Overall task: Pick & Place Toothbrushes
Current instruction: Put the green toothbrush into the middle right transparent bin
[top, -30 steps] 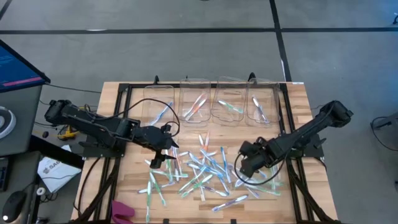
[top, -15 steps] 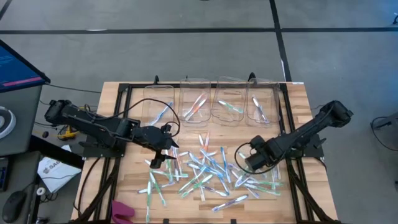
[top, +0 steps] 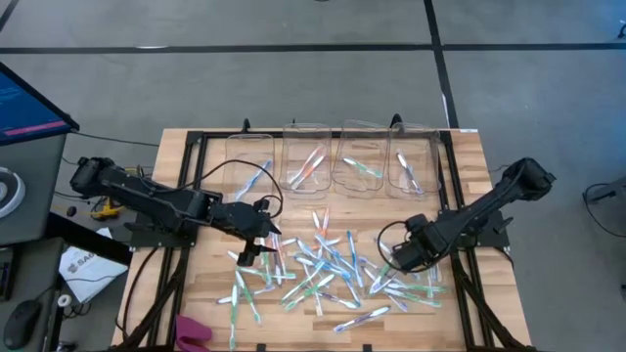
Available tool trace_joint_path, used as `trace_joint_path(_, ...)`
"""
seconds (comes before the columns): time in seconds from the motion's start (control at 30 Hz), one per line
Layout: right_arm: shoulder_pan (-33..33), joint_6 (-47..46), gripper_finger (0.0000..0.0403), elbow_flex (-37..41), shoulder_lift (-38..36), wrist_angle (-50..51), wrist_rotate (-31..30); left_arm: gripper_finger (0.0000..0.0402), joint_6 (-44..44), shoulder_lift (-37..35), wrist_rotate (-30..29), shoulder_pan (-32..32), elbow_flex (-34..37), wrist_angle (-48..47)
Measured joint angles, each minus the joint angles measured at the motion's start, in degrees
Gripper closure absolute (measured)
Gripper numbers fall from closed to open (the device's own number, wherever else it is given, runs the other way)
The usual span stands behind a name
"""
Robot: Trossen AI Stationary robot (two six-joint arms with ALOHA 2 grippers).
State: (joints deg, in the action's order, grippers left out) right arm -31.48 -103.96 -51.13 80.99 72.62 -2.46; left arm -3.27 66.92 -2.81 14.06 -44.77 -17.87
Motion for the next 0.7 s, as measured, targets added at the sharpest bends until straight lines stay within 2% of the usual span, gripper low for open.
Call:
trace_joint_path(0.4, 0.0, 2.0, 0.0137, 5.9, 0.0, -3.0, 4.3, 0.0169, 0.0, 0.0, 0.0, 0.0, 0.0, 1.0)
trace_joint_path(0.7, 0.0, 3.6, 0.0137, 8.2, 0.0, -9.5, 4.6, 0.0169, 0.0, 0.0, 0.0, 0.0, 0.0, 1.5)
